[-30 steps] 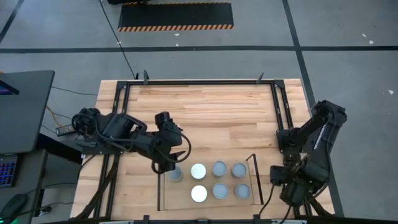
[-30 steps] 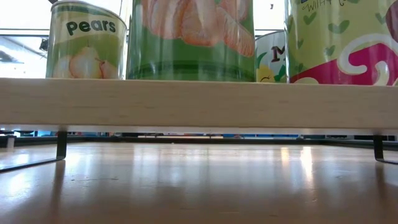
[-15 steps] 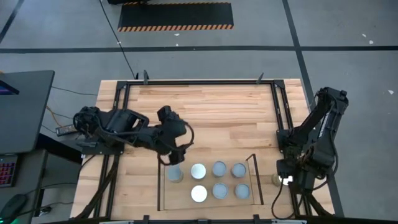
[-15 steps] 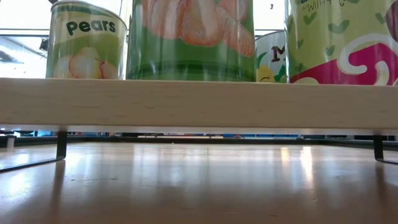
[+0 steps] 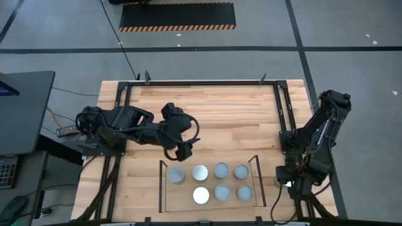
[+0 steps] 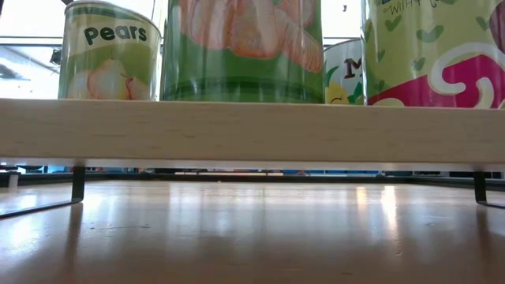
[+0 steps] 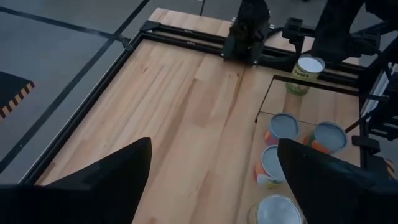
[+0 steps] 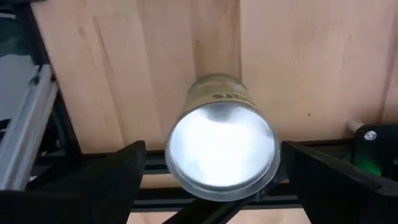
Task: Pick and place cans onto a shelf
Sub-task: Put the canned pears on the shelf aligned with the other canned pears
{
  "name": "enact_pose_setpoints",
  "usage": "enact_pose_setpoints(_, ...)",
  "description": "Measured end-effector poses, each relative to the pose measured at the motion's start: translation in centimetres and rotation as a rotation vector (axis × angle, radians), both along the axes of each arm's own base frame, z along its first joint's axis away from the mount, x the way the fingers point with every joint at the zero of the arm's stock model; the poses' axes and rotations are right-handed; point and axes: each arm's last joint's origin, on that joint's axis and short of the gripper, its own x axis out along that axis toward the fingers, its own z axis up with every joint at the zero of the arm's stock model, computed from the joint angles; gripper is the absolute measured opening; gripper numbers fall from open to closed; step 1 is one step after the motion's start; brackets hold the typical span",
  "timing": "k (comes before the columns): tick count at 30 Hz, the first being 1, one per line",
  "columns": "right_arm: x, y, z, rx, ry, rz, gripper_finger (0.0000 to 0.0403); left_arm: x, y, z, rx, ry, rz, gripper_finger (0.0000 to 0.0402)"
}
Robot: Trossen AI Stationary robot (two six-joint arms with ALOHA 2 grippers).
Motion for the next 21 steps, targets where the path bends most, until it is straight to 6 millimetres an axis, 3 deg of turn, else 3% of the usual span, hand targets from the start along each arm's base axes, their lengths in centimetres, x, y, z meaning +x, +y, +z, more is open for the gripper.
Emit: enact_pose_setpoints(21,-0.6,-0.8,-3.9,-0.007,0.078,-0.061,0.0371,-0.4,-1.0,0.0,0.041,0.021,-0.063,0.0355)
